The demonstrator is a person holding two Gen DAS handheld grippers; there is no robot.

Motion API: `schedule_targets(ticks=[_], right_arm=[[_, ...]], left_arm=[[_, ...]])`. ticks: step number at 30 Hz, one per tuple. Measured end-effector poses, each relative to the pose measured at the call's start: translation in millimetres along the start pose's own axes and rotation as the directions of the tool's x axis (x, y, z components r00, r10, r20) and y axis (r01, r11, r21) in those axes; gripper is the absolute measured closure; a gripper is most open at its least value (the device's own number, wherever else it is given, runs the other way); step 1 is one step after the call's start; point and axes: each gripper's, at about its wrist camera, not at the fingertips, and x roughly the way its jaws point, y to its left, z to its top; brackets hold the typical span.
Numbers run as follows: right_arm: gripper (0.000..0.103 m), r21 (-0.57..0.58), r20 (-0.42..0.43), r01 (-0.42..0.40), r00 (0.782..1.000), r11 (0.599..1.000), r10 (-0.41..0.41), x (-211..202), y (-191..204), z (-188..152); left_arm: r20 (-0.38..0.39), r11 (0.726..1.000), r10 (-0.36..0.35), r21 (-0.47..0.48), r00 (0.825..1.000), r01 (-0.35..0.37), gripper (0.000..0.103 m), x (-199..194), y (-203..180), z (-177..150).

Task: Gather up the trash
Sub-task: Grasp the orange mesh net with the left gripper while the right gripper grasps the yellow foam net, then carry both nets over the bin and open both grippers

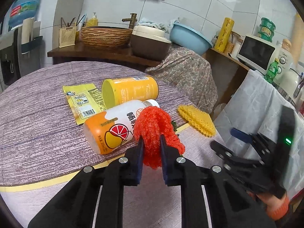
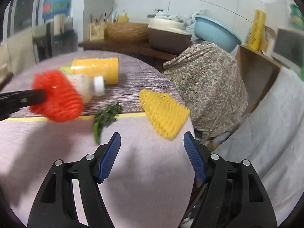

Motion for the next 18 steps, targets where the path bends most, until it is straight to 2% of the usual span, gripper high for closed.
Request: schedule_targets(ticks=[2,7,10,12,14,18], right_arm=[[0.041,-0.014,-0.043,0.015,0.999,1.000,-0.016,22,-1,11],[0.046,-0.041,-0.106,0.047,0.993,0.998,-0.051,56,-1,21],[0.060,-0.045,-0.123,0.074,0.989,0.996,-0.079,66,-1,21],[0.077,-0.041,-0.121,0.100,0.987,0.994,-0.105,67,-3,21],[0.086,0.001,-0.107,0.081,0.991,0.997,-0.080,61,-10,21],[0.088,0.072,-0.058,0.059,0.997,0.996,-0.055,39,-20,16]], left_arm=[[-0.002,1.000,-0.002,-0.005,1.000,0.002,0.087,1,2,1],[0.000,1.000,-0.003,-0.011,1.000,0.003,0.087,2,5,3],[0.006,1.000,-0.001,-0.003,1.000,0.001,0.087,1,3,2],[0.010,1.000,-0.003,-0.005,1.000,0.003,0.087,0,4,2],[0.018,1.000,-0.003,-0.006,1.000,0.003,0.087,-1,4,2],[0.028,1.000,-0.008,-0.004,1.000,0.008,0.087,-5,3,3]])
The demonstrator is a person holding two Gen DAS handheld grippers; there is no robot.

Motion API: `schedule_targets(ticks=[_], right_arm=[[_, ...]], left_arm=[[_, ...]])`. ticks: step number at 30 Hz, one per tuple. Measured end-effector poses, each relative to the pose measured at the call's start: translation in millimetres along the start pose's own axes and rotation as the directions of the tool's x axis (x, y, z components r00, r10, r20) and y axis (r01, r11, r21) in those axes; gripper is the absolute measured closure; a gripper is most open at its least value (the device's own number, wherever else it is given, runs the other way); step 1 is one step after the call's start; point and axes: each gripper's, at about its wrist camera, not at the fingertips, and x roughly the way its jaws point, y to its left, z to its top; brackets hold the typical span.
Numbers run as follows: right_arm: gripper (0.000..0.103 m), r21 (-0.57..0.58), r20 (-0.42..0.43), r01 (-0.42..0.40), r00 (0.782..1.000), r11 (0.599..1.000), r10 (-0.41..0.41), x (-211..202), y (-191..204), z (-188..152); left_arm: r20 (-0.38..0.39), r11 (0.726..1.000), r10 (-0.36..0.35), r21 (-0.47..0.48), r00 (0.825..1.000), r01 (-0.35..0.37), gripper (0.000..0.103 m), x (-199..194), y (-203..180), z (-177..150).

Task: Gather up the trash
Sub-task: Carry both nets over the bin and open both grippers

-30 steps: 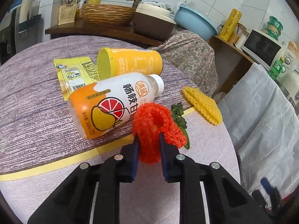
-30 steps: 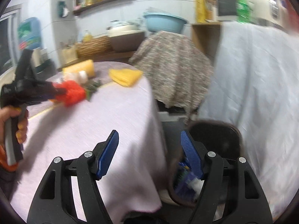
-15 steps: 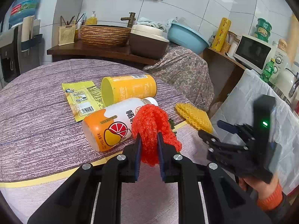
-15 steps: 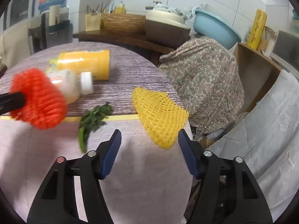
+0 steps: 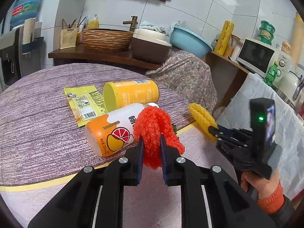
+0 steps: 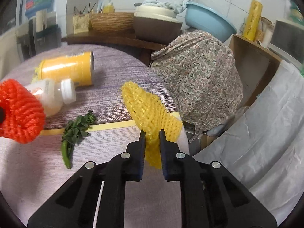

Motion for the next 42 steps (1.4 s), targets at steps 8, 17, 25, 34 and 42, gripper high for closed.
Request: schedule_targets(ticks=[8,17,25,34,42], right_arm=[[0.088,0.158,0.105,-0.054,0.994,0.986,0.037,-79,-34,-48],[0.088,0.339,0.158,-0.048,0.987,0.939,-0.006,-143,-81,-122],[0.088,0.362,0.102,0.100,0.984,0.927,-0.146,-160,-97,-174],[0.088,0.432,-0.034,0.144,0.989,0.890,-0.143,-113,-119,-223],[0.087,0.479,-0.124,0.174,0.984,0.860,-0.130,-66,-128,-257]], left_arm=[[0.014,0.999,-0.034,0.027,0.999,0.034,0.087,-9,-12,-1],[0.013,0.991,-0.097,0.095,0.995,0.095,0.087,-18,-45,-10],[-0.052,0.955,-0.211,0.201,0.976,0.218,0.087,-20,-107,-23],[-0.151,0.896,-0.291,0.303,0.945,0.324,0.087,-11,-178,-44],[-0.233,0.875,-0.286,0.332,0.929,0.353,0.087,7,-214,-66]])
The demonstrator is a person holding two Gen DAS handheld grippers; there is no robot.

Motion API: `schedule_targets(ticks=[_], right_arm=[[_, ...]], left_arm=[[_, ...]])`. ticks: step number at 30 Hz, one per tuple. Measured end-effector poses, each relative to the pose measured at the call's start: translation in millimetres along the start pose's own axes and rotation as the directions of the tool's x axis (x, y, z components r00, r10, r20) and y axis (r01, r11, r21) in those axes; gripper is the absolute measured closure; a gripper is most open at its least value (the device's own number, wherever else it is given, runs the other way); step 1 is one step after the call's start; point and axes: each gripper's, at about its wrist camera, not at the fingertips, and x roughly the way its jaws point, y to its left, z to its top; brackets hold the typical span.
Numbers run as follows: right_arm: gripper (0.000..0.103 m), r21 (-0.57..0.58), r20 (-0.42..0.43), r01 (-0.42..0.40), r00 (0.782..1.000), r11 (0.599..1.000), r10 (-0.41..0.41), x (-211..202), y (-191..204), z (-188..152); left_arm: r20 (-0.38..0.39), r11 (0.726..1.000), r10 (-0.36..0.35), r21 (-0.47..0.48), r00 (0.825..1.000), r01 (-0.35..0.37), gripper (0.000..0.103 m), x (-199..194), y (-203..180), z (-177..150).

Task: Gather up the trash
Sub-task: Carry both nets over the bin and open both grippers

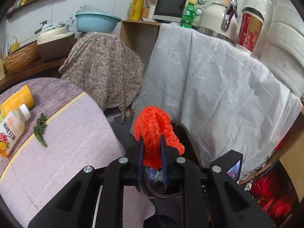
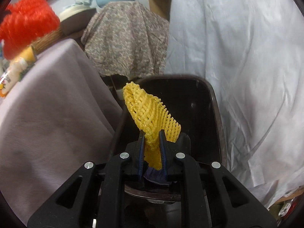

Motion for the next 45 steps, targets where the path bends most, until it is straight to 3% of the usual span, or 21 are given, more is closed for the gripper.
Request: schedule_targets(ticks=[2,4,6,8,18,27,30,32,34,35,38,45], right_arm=[[0.085,0.014,-0.015,0.007,1.000,1.000,-0.007,9,-3,-5],[0.076,0.022,-0.031,0.009,0.999,1.000,-0.008,16,-6,-9],[0.049,0.028,-0.023,0.022,0.999,0.999,-0.022,16,-8,-13],[0.040,0.033,0.001,0.035,0.999,0.999,-0.035,10,-10,-17],[0.032,0.091,0.094,0.039,0.994,0.995,-0.048,-40,-30,-29],[0.032,0.178,0.105,0.045,0.992,0.983,-0.065,-56,-51,-35],[0.032,0.182,0.095,0.058,0.993,0.982,-0.076,-55,-54,-37],[0.032,0.195,0.094,0.062,0.992,0.979,-0.081,-54,-55,-38],[0.032,0.196,0.091,0.060,0.993,0.979,-0.079,-54,-55,-39],[0.032,0.195,0.092,0.064,0.992,0.979,-0.083,-55,-54,-39],[0.032,0.190,0.096,0.062,0.992,0.980,-0.082,-55,-54,-38],[0.032,0.181,0.098,0.059,0.992,0.982,-0.078,-54,-49,-37]], left_arm=[[-0.019,1.000,0.001,0.007,1.000,-0.001,0.087,11,-8,0],[-0.033,1.000,0.005,0.021,0.999,-0.004,0.087,20,-15,1],[-0.044,0.999,0.008,0.034,0.999,-0.007,0.087,27,-22,1],[-0.057,0.999,0.009,0.046,0.998,-0.006,0.087,35,-28,2],[-0.126,0.995,0.004,0.100,0.992,0.009,0.087,74,-59,0],[-0.213,0.989,0.034,0.151,0.976,-0.002,0.086,114,-78,-7],[-0.248,0.987,0.038,0.161,0.968,0.002,0.078,125,-80,-10],[-0.251,0.986,0.054,0.169,0.966,-0.012,0.053,127,-80,-12],[-0.228,0.986,0.053,0.165,0.972,-0.015,0.036,122,-76,-12],[-0.212,0.987,0.052,0.161,0.976,-0.018,0.032,118,-75,-10],[-0.181,0.990,0.035,0.138,0.983,-0.010,0.024,107,-68,-4],[-0.158,0.993,0.001,0.117,0.987,0.018,0.021,91,-56,1]])
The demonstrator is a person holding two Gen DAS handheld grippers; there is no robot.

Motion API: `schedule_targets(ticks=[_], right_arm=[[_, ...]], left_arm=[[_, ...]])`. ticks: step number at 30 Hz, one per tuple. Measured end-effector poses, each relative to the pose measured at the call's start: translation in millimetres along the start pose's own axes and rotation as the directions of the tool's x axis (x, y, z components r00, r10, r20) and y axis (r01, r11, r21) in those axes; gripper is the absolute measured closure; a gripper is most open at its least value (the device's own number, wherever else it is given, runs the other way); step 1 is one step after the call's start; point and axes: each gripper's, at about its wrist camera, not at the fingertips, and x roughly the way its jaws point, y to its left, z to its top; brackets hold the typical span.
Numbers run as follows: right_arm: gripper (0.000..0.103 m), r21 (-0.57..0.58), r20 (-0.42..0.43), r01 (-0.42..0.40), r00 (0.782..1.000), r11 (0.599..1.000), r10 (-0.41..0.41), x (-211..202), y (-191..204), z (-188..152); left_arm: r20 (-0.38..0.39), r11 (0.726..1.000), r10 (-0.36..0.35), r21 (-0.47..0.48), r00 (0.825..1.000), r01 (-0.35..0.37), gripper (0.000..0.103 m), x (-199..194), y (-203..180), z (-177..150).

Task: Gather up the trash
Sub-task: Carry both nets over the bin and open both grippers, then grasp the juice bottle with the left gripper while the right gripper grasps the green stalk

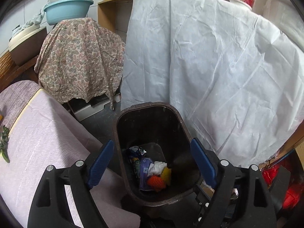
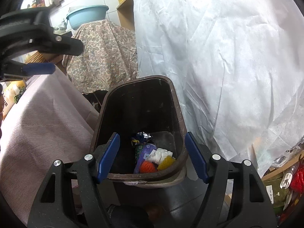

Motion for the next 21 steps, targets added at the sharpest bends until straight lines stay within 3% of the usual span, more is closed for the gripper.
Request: schedule_targets(ticks=[7,15,21], right_arm=[[0.032,-0.019,0.015,-0.024,1.000,1.000,0.025,-6,13,4],[0.032,-0.064,0.019,-0.101,0.995,0.993,0.102,-16,49,16],[0.032,-0.173,0.018,-0.156,0.987,0.972,0.161,-29,97,28]], left_arm=[[0.020,1.000,-0.014,-0.012,1.000,0.015,0.020,-28,21,-10],[0.086,0.998,0.064,-0.016,0.994,-0.063,0.015,-77,73,-25],[0.131,0.983,0.182,-0.026,0.975,-0.180,0.012,-122,138,-40]])
